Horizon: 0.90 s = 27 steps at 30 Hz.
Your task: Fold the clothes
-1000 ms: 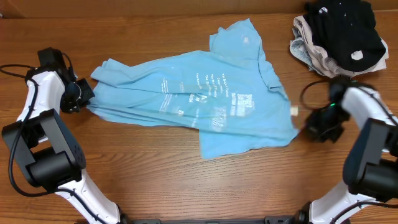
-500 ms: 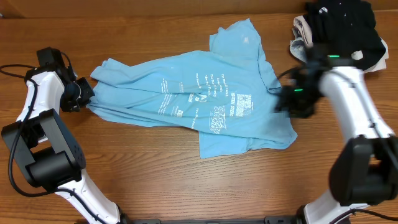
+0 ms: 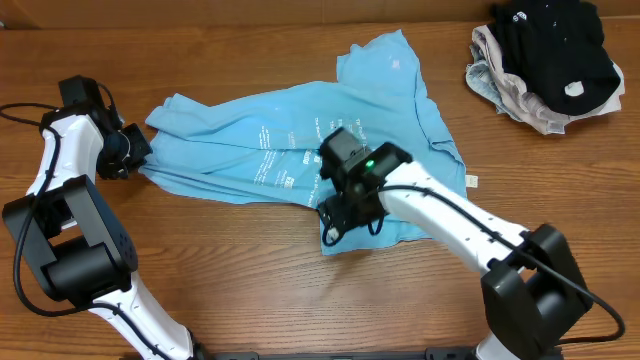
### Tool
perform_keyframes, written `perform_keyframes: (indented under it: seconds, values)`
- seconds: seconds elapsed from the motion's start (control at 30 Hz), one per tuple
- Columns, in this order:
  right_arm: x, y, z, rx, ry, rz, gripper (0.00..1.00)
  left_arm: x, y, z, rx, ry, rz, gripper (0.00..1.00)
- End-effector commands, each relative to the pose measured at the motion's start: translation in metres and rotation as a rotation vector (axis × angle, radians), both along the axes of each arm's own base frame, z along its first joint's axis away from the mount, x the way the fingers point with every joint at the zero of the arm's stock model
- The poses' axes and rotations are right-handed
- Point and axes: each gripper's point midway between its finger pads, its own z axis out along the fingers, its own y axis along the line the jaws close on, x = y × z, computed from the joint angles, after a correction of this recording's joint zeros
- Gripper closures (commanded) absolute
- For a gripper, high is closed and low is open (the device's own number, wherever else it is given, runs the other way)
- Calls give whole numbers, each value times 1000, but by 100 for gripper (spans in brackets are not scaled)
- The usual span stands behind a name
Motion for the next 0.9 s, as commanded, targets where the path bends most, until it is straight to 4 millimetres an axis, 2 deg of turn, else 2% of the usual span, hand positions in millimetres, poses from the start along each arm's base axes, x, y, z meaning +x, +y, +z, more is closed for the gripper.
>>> perform_keyframes:
  seconds: [0.0, 0.3, 0.5, 0.53, 0.63, 0.67, 0.7, 0.87]
  values:
    - [-5, -14, -15, -60, 14, -66, 18, 0, -3, 0, -11, -4, -1, 91]
    - [-27, -31, -56, -92, 54, -88, 18, -1, -3, -1, -12, -1, -1, 91]
    - [-32, -35, -66, -92, 58, -134, 20, -2, -4, -1, -14, 3, -2, 92]
    - [-32, -35, -66, -94, 57, -141, 23, -2, -4, -1, -14, 3, -2, 92]
    - [-31, -36, -67, -98, 53, -168, 41, -3, -5, -1, -17, 10, -2, 92]
    - [-31, -36, -68, -99, 53, -178, 53, -4, -5, -1, -18, 12, -1, 92]
    - [-30, -38, -68, -106, 49, -192, 61, -5, -5, -1, -18, 15, -1, 92]
    - [-26, -44, -68, -141, 28, -251, 78, -6, -6, -2, -21, 21, -2, 92]
